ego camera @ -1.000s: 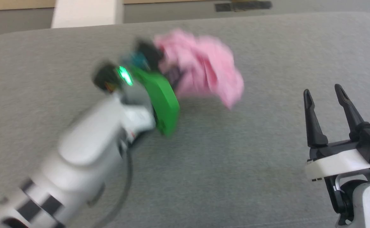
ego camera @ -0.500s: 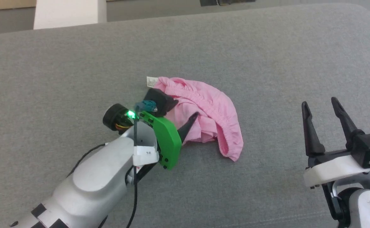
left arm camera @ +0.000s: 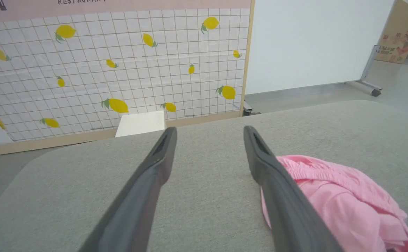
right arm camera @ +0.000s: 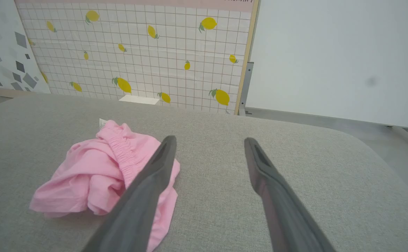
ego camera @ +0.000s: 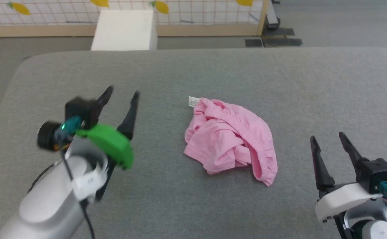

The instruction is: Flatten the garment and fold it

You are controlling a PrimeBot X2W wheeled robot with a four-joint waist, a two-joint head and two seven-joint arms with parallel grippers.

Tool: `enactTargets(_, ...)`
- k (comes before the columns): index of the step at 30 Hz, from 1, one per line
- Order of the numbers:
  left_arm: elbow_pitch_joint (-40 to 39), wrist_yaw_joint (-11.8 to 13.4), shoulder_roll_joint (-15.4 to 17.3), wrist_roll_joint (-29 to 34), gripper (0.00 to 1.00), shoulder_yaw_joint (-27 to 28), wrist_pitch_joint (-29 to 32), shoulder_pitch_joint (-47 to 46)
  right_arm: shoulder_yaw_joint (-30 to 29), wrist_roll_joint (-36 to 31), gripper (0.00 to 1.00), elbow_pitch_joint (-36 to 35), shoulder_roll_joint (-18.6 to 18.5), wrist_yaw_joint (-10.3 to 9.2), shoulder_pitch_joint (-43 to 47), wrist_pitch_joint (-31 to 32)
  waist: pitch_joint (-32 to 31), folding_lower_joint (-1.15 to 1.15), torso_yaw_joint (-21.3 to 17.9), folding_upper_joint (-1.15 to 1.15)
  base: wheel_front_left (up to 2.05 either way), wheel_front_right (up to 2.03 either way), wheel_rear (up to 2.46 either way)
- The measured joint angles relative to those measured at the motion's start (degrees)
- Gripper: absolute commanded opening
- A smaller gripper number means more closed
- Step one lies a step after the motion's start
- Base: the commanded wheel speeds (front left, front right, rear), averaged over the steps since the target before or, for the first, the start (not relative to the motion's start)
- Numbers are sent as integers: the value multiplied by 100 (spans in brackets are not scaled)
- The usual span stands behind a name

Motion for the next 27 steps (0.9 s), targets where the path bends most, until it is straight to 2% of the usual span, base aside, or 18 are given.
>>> enactTargets(6, -506, 597, 502, 421, 100, 10, -505, 967, 22, 12, 100, -12, -16, 0, 268, 56, -266, 0, 278, 0, 0, 0, 0)
enactTargets(12, -990, 1032, 567, 869, 100, -29, -670, 1741, 55, 13, 100, 48, -15, 0, 481, 101, -482, 0, 413, 0, 0, 0, 0)
enactTargets(16, -1103, 1045, 527, 1147, 100, -129, -673, 2079, 43, 3, 100, 111, -15, 0, 549, 111, -533, 0, 463, 0, 0, 0, 0)
enactTargets(21, -1274, 1076, 400, 1305, 100, 88, -680, 2107, 52, -3, 100, 101, -8, 0, 548, 133, -424, 0, 480, 0, 0, 0, 0)
enactTargets(27, -1222, 875, 244, 1352, 100, 162, -681, 2122, 32, -4, 100, 102, 3, 0, 545, 144, -318, 0, 502, 0, 0, 0, 0)
